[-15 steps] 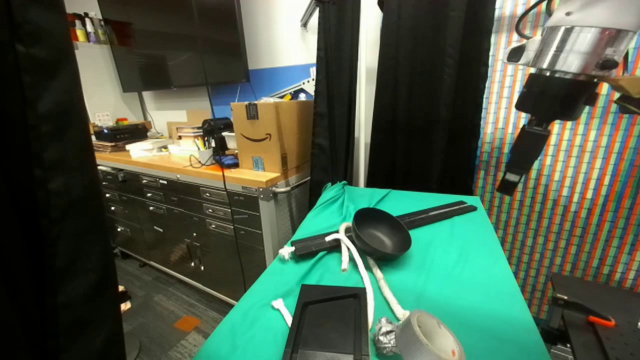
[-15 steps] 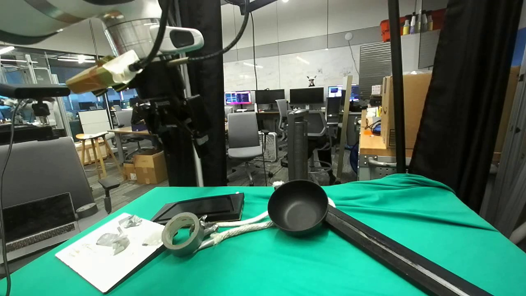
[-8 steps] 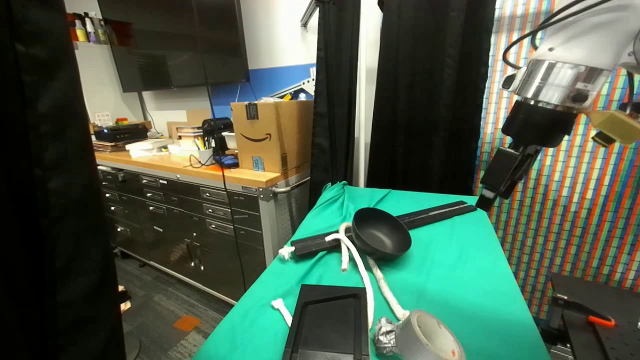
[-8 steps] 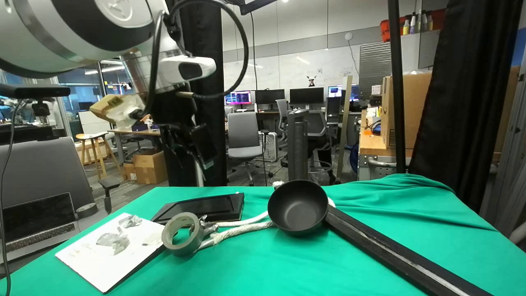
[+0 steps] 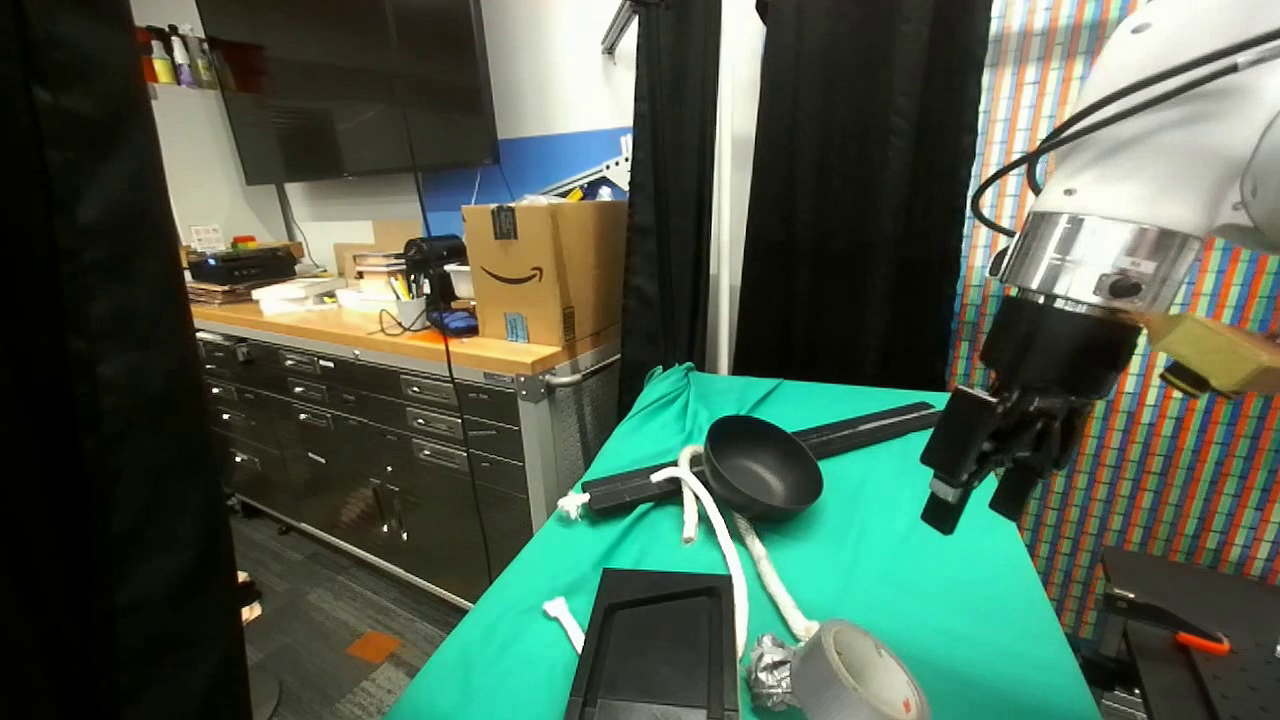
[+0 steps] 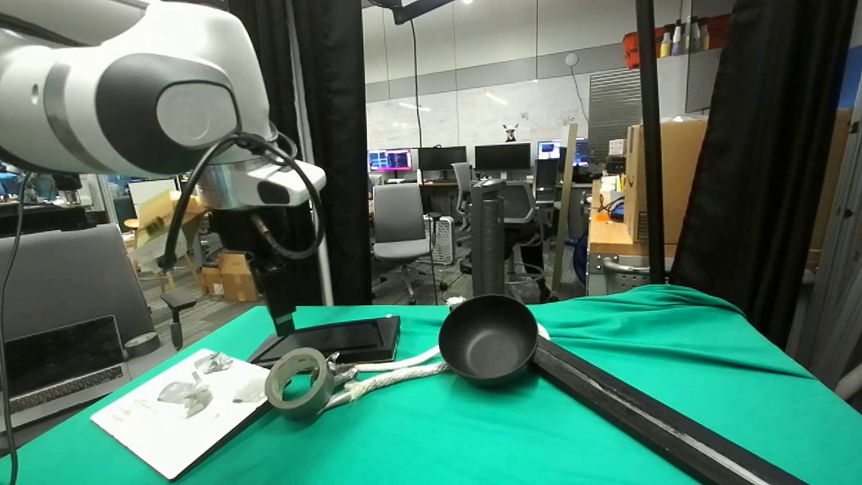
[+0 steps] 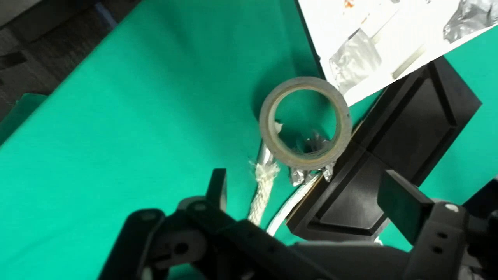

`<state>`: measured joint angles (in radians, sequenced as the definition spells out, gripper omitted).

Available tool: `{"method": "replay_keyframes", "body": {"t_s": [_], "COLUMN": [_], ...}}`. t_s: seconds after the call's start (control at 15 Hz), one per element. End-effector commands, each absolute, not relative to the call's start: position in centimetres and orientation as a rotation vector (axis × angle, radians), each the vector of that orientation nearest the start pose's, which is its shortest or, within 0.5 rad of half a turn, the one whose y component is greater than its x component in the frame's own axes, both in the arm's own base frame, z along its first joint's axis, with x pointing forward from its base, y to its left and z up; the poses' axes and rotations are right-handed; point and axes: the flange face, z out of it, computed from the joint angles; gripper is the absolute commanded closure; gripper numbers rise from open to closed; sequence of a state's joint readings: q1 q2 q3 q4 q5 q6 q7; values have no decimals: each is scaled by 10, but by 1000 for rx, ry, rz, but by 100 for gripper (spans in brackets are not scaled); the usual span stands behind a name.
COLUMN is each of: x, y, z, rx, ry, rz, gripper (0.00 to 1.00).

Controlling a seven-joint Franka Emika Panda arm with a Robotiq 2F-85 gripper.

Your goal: Put the grey masking tape inside the black bowl

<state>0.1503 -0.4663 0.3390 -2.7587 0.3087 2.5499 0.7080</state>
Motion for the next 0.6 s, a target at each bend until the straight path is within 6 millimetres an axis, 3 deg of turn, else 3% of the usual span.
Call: {"method": "replay_keyframes", "body": {"t_s": [0.0, 0.2, 0.53], "x": [352, 357, 364], "y": [199, 207, 214], "z": [353, 336, 296], "rx": [-2809, -2800, -2867], "ry": [627, 567, 270], "rz": [-357, -411, -473], "gripper": [0, 0, 0]}}
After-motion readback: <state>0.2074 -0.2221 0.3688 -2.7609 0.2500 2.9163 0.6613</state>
